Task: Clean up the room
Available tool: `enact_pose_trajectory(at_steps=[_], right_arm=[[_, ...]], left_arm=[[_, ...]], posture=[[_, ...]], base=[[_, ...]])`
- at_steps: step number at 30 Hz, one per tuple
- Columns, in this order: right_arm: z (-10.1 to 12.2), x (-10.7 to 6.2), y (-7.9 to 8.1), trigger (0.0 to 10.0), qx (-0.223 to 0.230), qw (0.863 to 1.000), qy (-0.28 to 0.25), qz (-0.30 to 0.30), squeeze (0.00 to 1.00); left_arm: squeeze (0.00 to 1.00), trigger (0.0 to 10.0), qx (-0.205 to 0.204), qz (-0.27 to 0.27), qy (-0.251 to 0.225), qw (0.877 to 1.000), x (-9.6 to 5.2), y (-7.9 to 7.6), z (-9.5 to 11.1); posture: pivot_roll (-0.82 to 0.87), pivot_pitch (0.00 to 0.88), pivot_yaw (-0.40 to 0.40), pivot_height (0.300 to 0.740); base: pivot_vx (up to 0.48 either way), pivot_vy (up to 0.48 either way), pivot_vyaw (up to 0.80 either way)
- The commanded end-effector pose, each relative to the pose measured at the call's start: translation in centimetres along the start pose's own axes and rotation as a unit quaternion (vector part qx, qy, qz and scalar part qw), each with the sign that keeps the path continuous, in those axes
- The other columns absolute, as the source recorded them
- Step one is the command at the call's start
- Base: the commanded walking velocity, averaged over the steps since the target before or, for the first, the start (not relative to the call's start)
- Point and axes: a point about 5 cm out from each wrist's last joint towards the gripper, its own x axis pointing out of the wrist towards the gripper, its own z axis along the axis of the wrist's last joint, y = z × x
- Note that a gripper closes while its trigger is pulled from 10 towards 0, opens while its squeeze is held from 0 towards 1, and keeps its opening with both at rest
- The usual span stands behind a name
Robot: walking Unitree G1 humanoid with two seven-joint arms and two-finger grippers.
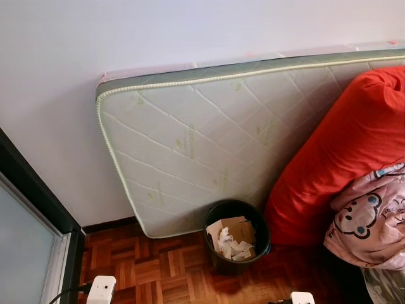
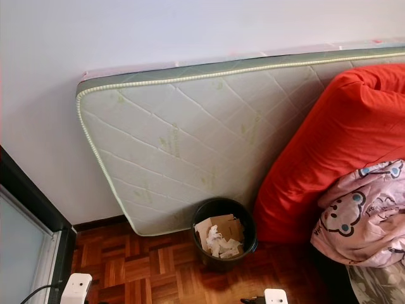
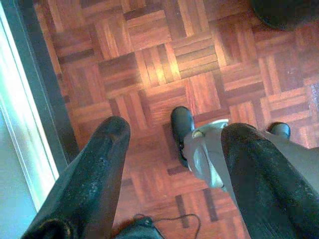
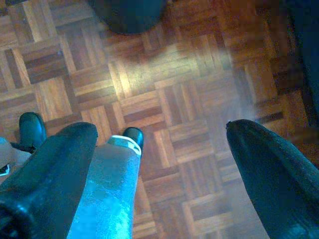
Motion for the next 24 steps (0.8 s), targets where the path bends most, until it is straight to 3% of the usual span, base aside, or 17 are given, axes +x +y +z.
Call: enact_pose_trajectory(at_steps=[1,9,24], right_arm=[[-0.36,-0.08,-0.24,10.0,0.002,1.000,0.007,-0.003,0.00],[-0.37,-0.07,-0.22,10.0,-0.004,1.000,0.010,-0.002,0.00],[-0.35,-0.07,-0.25,10.0,-0.007,1.000,0.012,-0.002,0.00]], left_arm=[[0.00,10.0,0.015,0.001,0.001,1.000,0.01,0.13,0.22],[0.00,10.0,0.027,0.002,0.001,1.000,0.01,0.18,0.29],[0.00,10.0,0.027,0.002,0.003,1.000,0.02,0.15,0.27]], posture=[[-0.02,0.000,-0.027,0.740],[-0.02,0.000,-0.026,0.740],[-0.02,0.000,-0.027,0.740]], base=[[0.000,0.000,-0.80],[0.000,0.000,-0.79],[0.000,-0.230,-0.78]])
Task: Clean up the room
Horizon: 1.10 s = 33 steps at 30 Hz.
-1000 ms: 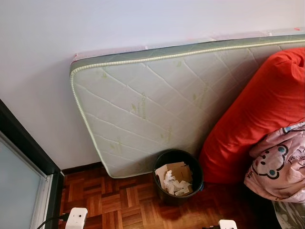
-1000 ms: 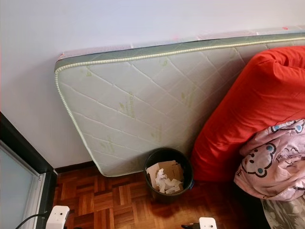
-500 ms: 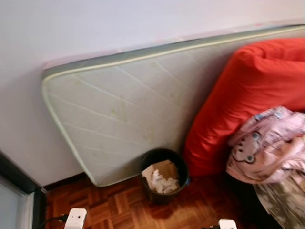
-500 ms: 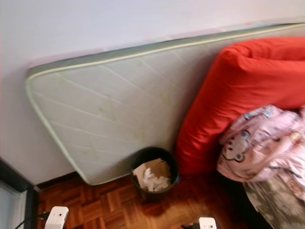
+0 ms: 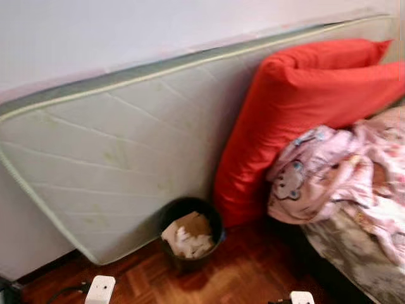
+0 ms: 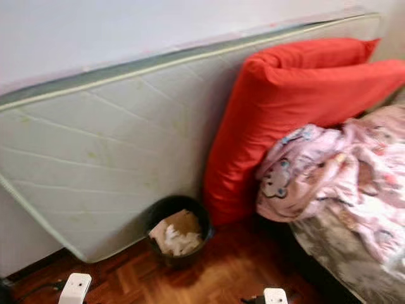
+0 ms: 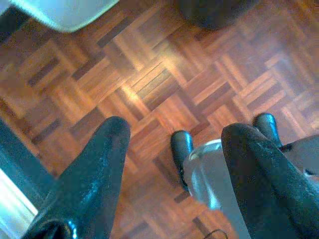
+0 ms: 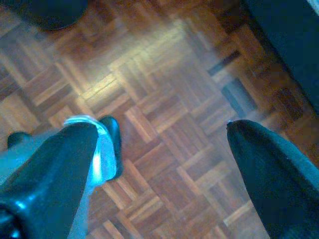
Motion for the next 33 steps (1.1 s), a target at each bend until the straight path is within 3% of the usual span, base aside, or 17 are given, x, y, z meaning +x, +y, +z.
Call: enact_pose_trajectory(at_steps=[1,17,33], right_arm=[[-0.14,-0.09,-0.51,10.0,-0.004,1.000,0.004,-0.006,0.00],[-0.10,-0.09,-0.48,10.0,0.006,1.000,-0.002,-0.006,0.00],[0.05,-0.07,-0.42,10.0,0.002,1.000,-0.006,-0.005,0.00]], left_arm=[[0.00,10.0,0.001,-0.005,0.000,1.000,0.10,-0.39,0.06],[0.00,10.0,0.005,-0.005,0.000,1.000,0.10,-0.37,0.10],[0.00,10.0,0.007,-0.005,0.000,1.000,0.10,-0.34,0.15]], posture=[[-0.02,0.000,-0.027,0.740],[-0.02,0.000,-0.026,0.740],[-0.02,0.000,-0.025,0.740]], base=[[0.000,0.000,-0.78],[0.000,0.000,-0.77],[0.000,-0.344,0.00]])
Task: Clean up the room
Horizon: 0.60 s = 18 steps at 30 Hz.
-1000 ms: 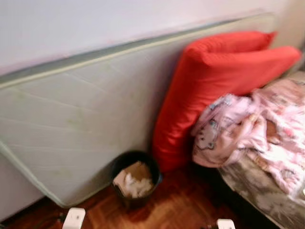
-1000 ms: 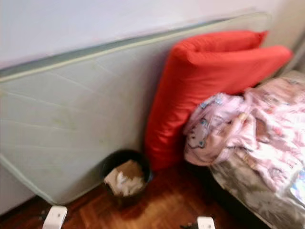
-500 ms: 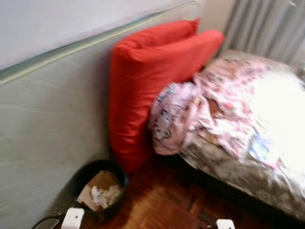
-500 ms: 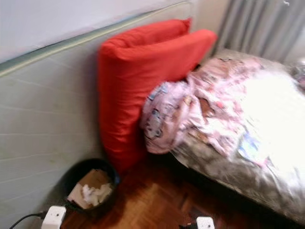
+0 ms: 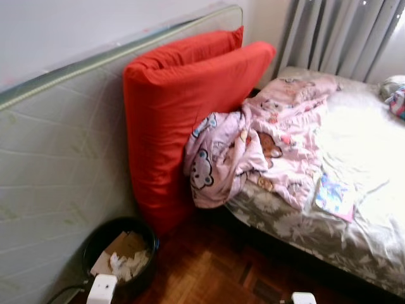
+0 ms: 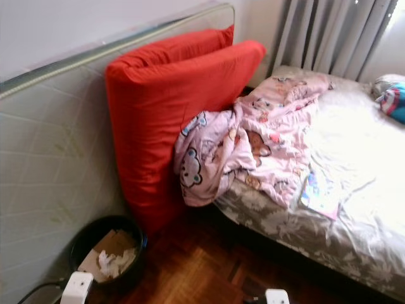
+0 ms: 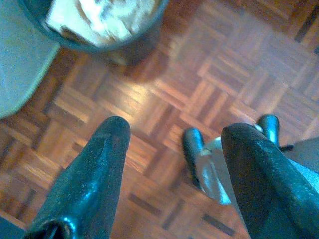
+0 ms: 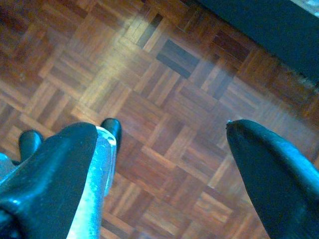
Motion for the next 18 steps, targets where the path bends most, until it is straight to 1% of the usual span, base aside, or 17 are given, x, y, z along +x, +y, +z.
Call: enact_pose_trajectory(at_steps=[1,18], right_arm=[[0.13,0.03,0.10,10.0,0.000,1.000,-0.003,0.001,0.00],[0.21,0.04,0.11,10.0,0.001,1.000,-0.005,0.000,0.00]], left_arm=[[0.00,10.0,0.005,0.002,0.004,1.000,-0.06,0.21,-0.10],[0.00,10.0,0.003,0.001,0.003,1.000,-0.04,0.18,-0.06]], posture=[[-0.02,0.000,-0.025,0.740],[-0.02,0.000,-0.025,0.740]], base=[[0.000,-0.352,0.00],[0.000,-0.443,0.00]])
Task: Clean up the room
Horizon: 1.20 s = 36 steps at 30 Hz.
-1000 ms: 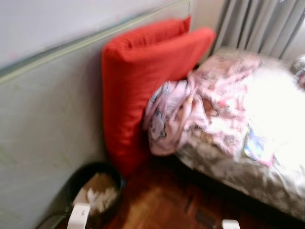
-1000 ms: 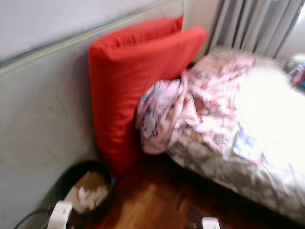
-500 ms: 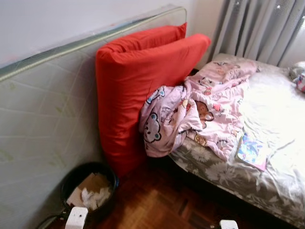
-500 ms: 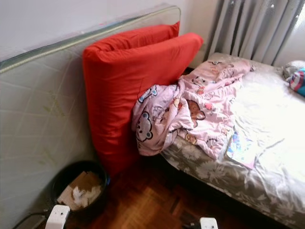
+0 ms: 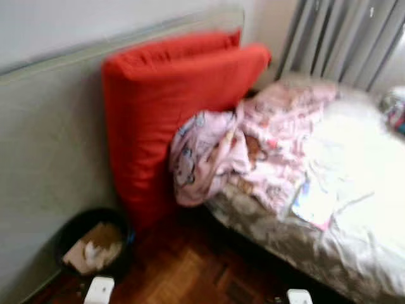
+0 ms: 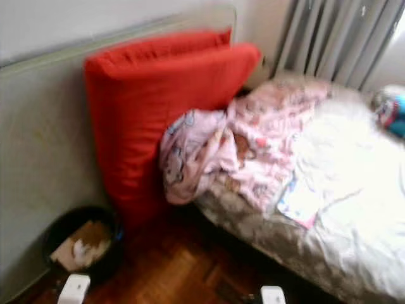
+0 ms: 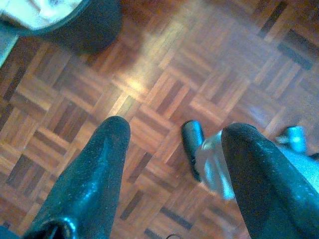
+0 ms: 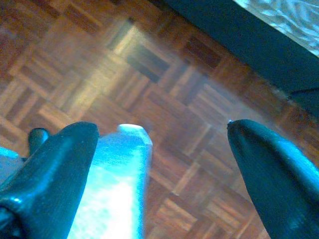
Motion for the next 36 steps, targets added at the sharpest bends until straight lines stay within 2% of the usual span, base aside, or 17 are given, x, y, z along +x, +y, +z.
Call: enact_pose_trajectory(at_steps=[1,25,30,36], right_arm=[[-0.26,-0.18,-0.92,10.0,-0.001,1.000,0.003,-0.012,0.00],[-0.27,-0.18,-0.91,10.0,0.000,1.000,0.003,-0.014,0.00],[-0.25,-0.17,-0.90,10.0,0.001,1.000,0.004,-0.014,0.00],[-0.33,-0.17,-0.93,10.0,-0.007,1.000,0.010,-0.014,0.00]], left_arm=[[0.00,10.0,0.000,-0.008,0.001,1.000,0.12,-0.57,-0.03],[0.00,10.0,0.002,-0.010,0.002,1.000,0.11,-0.55,-0.01],[0.00,10.0,0.000,-0.008,0.002,1.000,0.12,-0.53,-0.01],[0.00,10.0,-0.002,-0.009,0.003,1.000,0.12,-0.55,-0.04]], posture=[[-0.02,0.000,-0.025,0.740],[-0.02,0.000,-0.023,0.740],[-0.02,0.000,-0.023,0.740],[-0.02,0.000,-0.025,0.740]], base=[[0.000,-0.454,0.00],[0.000,-0.450,0.00],[0.000,-0.118,0.00],[0.000,0.000,-0.76]])
